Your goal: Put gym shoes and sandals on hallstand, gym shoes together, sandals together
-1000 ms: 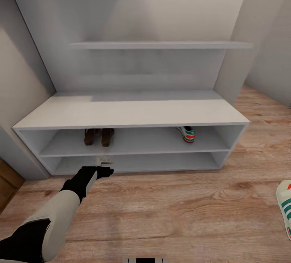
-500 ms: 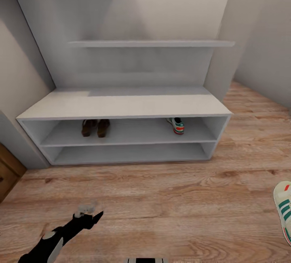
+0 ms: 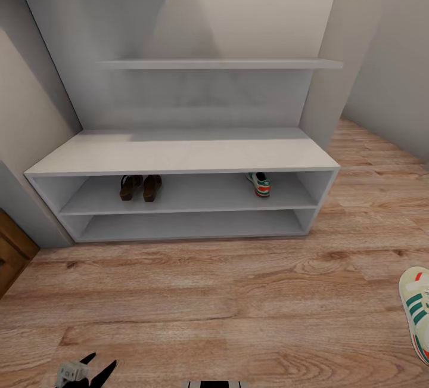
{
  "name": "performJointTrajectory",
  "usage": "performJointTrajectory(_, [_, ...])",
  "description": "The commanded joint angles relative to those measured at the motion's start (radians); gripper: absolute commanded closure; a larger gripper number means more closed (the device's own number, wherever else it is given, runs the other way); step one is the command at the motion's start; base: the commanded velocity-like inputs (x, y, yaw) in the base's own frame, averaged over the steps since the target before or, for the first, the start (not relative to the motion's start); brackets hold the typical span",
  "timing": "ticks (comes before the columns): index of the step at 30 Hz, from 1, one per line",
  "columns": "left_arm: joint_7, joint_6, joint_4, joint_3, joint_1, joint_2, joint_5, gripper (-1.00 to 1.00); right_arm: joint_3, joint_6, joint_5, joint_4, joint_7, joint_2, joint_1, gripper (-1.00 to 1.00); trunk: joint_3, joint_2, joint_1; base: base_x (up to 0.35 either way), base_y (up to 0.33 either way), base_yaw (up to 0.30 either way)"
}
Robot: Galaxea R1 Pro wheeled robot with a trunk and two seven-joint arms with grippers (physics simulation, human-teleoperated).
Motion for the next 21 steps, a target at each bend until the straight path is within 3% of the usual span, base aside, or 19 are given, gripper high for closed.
performJointTrajectory(1, [-0.063, -0.005, 0.009, 0.045, 0.006, 0.016, 0.008, -1.0, -0.009, 0.003, 0.011, 0.0, 0.008, 0.001, -0.001, 1.0, -0.001, 0.0, 0.0, 0.0, 0.0, 0.0])
performJointTrajectory(2, [-0.105, -0.006, 0.013, 0.091, 0.014, 0.026, 0.012, -1.0, -0.009, 0.002, 0.011, 0.002, 0.008, 0.002, -0.001, 1.0, -0.001, 0.0, 0.0, 0.0, 0.0, 0.0])
performJointTrajectory(5, [-0.123, -0.006, 0.015, 0.114, 0.017, 0.029, 0.011, -1.0, -0.009, 0.002, 0.011, 0.004, 0.008, 0.002, -0.001, 1.0, -0.001, 0.0, 0.0, -0.027, 0.015, 0.0])
performJointTrajectory(21, [-0.136, -0.004, 0.015, 0.13, 0.019, 0.031, 0.008, -1.0, -0.007, 0.004, 0.011, 0.007, 0.008, 0.004, -0.001, 1.0, -0.001, 0.0, 0.0, -0.236, 0.15, 0.0])
